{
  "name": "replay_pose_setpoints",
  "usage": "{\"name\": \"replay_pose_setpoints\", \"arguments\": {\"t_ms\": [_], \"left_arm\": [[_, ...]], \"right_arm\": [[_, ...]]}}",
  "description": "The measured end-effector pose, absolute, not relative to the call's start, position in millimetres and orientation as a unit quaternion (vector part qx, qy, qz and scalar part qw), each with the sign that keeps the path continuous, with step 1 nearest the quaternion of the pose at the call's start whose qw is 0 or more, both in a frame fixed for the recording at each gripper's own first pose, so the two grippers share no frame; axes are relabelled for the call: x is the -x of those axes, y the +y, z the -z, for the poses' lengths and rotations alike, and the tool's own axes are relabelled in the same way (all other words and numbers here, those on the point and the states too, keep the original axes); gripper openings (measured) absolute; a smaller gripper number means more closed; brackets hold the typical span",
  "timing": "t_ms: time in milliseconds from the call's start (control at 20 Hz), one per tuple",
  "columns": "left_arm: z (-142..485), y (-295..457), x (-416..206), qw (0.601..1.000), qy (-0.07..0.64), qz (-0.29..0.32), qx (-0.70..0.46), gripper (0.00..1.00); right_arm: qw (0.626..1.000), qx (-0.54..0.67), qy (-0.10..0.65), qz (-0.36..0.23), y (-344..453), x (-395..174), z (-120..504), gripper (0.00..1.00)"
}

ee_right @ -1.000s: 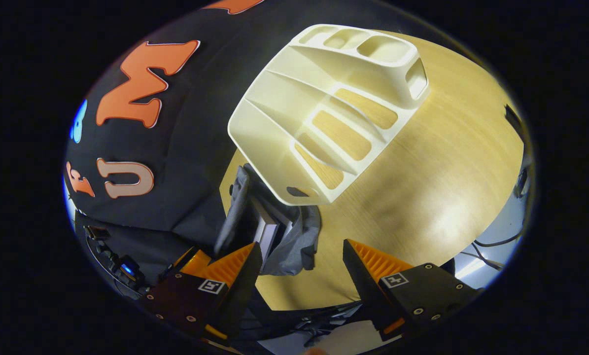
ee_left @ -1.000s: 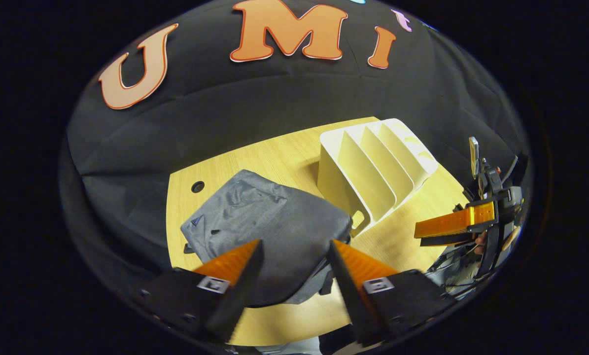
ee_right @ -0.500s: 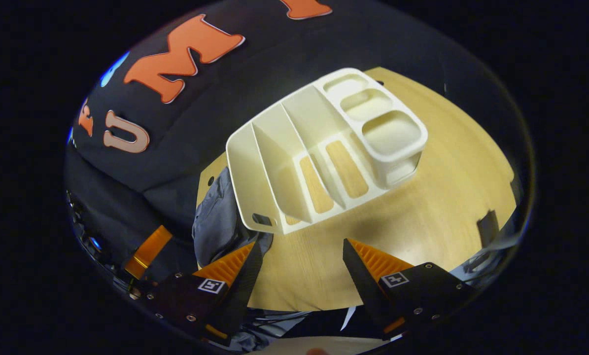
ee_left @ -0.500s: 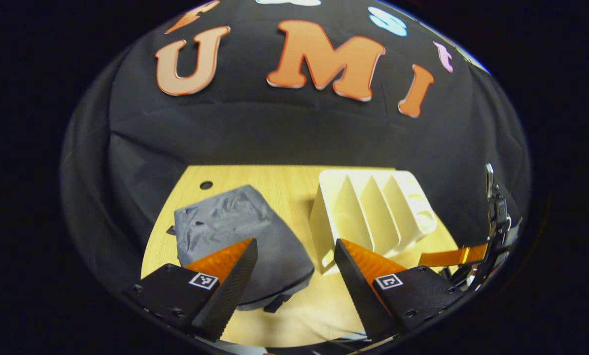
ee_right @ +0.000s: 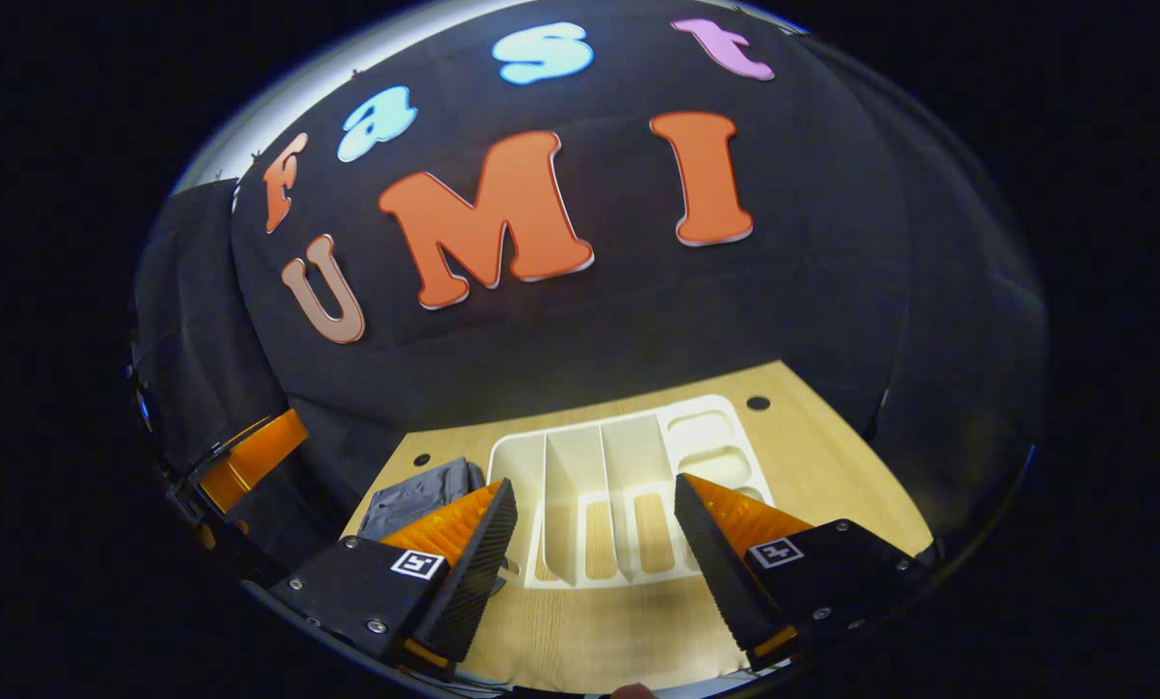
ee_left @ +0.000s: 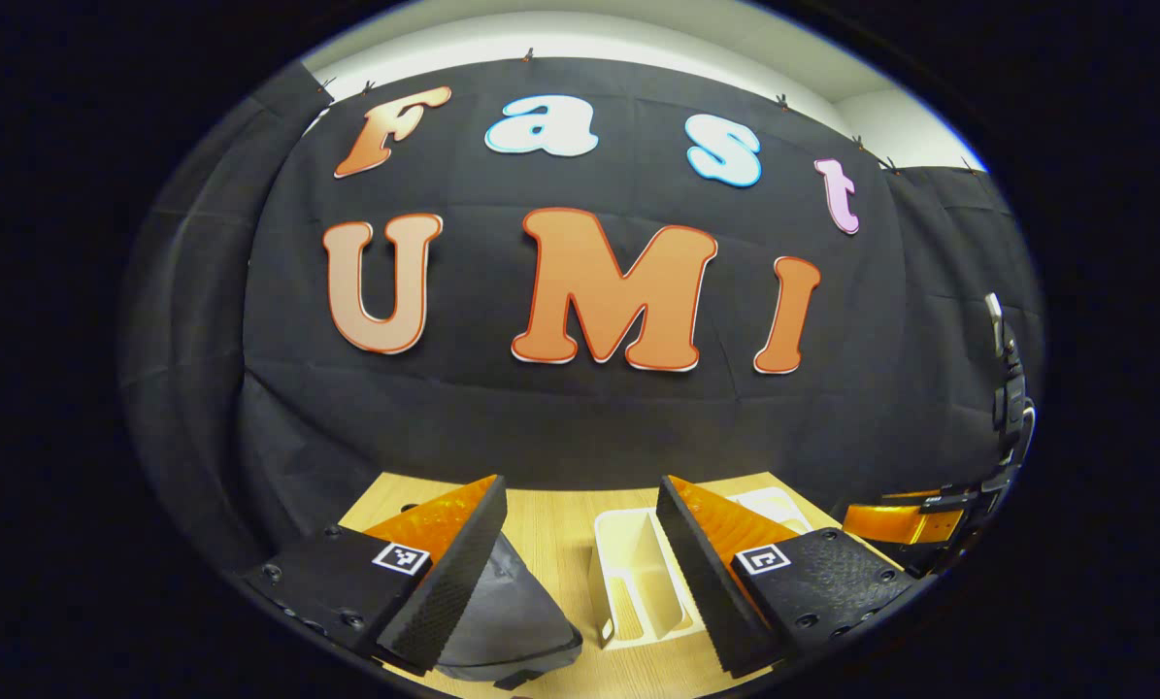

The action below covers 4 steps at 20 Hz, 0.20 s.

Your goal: Open the schoolbag, grab two books from the bookshelf and put them into the schoolbag.

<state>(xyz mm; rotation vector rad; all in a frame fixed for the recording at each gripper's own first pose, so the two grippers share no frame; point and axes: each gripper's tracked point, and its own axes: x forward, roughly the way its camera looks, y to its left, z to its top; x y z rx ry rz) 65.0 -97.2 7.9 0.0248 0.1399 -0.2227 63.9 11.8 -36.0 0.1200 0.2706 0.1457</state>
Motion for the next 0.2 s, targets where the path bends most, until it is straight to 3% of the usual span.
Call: {"name": "replay_pose_setpoints", "arguments": {"t_ms": [200], "left_arm": [[-13,-109,-61,0.992,0.059,0.107,-0.014,0.99]], "right_arm": [[0.997,-0.025,0.061,-0.037,-9,-67,9,0.98]]}}
